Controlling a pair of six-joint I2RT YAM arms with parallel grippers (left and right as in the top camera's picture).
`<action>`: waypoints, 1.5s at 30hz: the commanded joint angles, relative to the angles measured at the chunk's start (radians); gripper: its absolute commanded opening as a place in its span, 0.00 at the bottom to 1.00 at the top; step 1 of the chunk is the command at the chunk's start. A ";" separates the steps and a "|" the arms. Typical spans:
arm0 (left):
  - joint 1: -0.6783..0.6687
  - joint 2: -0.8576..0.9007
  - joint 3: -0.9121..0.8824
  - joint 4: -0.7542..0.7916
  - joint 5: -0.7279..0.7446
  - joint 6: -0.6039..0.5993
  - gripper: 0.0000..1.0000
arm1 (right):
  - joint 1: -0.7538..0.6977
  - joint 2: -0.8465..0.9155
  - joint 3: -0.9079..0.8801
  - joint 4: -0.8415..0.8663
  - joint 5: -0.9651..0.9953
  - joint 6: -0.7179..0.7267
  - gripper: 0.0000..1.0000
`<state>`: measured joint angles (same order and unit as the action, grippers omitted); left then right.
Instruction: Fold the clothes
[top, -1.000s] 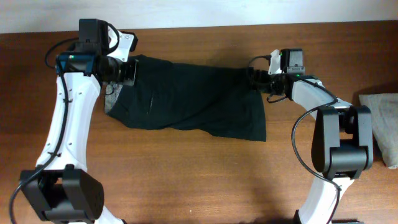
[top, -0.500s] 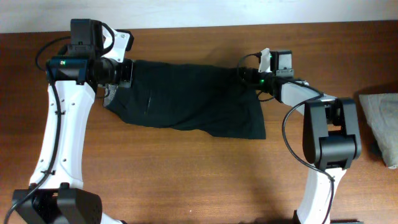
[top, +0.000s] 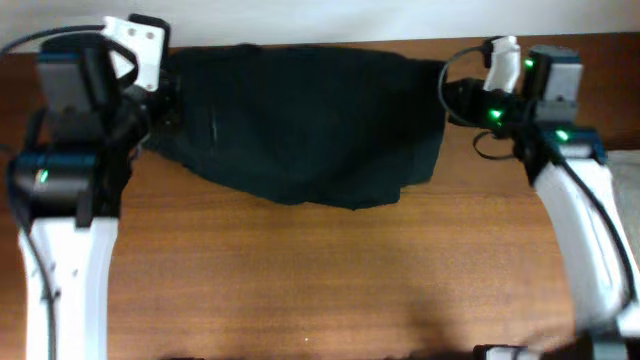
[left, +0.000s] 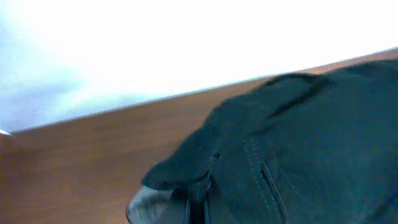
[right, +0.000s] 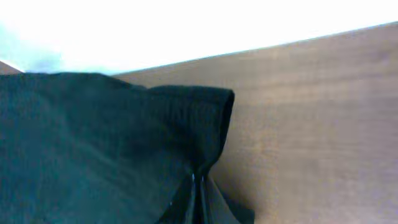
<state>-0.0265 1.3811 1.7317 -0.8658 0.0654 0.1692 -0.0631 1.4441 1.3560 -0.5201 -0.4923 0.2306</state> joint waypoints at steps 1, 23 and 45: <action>0.003 -0.186 0.025 0.068 -0.112 0.013 0.00 | 0.002 -0.228 0.011 -0.047 0.142 -0.004 0.04; 0.003 -0.232 0.168 0.084 -0.092 0.005 0.00 | 0.002 -0.330 0.330 -0.240 0.108 0.080 0.04; 0.003 0.306 0.630 0.274 0.227 0.005 0.00 | -0.169 0.043 0.550 -0.036 -0.161 0.058 0.04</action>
<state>-0.0296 1.7954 2.1666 -0.5495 0.2527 0.1757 -0.1715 1.5585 1.8122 -0.5377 -0.5777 0.2924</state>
